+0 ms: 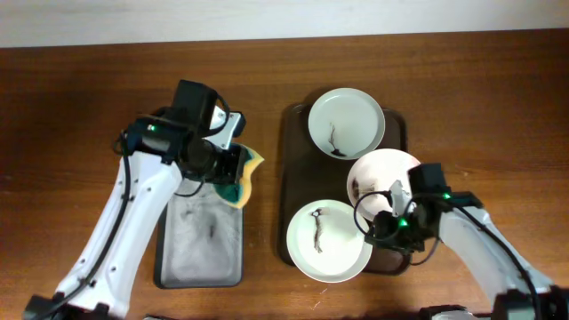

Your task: Clean dirty plates on tray and stack at the side

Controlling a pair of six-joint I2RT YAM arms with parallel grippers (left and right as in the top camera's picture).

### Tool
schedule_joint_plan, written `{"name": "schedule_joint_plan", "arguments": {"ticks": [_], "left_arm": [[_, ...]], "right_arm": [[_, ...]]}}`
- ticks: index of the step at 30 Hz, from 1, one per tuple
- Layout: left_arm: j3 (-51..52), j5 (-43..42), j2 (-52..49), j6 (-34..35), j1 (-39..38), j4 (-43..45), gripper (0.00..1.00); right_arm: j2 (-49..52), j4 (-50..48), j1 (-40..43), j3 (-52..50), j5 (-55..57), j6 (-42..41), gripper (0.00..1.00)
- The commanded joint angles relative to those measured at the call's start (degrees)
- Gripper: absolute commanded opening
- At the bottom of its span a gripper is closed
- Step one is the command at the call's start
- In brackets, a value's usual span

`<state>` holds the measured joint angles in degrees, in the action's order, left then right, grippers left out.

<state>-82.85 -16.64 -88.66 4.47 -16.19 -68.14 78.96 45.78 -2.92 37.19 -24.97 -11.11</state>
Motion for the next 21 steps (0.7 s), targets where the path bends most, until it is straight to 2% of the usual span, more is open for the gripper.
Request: {"name": "schedule_joint_plan", "arguments": {"ticks": [1,3,5,9,10,12,13,15,18,21], "left_arm": [[-1.31,-1.62,1.90,-1.07,-3.10,-0.07,0.00],[-1.31,-1.62,1.90,-1.07,-4.59,0.04,0.00],[-1.31,-1.62,1.84,-1.07,-6.23,0.70,0.00],[-1.11,-1.38,0.94,1.62,-9.33,3.96,0.00],[-0.48,-1.40,0.00,4.22,-9.90,5.44,0.00],[0.52,-1.62,-2.32,5.42,-11.04,8.31,0.00],[0.79,-1.60,-4.37,5.90,-12.24,9.97,0.00],[1.40,-1.62,-11.82,11.45,-16.06,15.65,0.00],[1.40,-2.60,-19.43,16.22,-19.02,18.14,0.00],[1.40,-14.43,-28.79,18.80,-22.40,25.14,0.00]], "right_arm": [[4.39,-3.67,-6.88,-0.50,9.33,-6.27,0.16],[4.68,-5.92,-9.20,-0.46,15.80,-11.82,0.05],[4.68,-6.67,-9.27,0.00,21.55,-15.63,0.04],[4.68,-9.42,-9.07,2.27,21.09,-15.02,0.04],[4.68,-9.29,-9.07,3.28,17.68,-11.04,0.04],[4.68,-8.28,-9.07,3.39,16.39,-10.08,0.04],[4.68,-7.69,-9.07,3.39,16.33,-9.75,0.04],[4.68,-7.56,-9.07,3.39,16.13,-6.43,0.04],[4.68,-6.88,-9.07,3.39,16.13,-6.21,0.04],[4.68,-6.80,-9.07,3.39,16.15,-5.57,0.04]]}}
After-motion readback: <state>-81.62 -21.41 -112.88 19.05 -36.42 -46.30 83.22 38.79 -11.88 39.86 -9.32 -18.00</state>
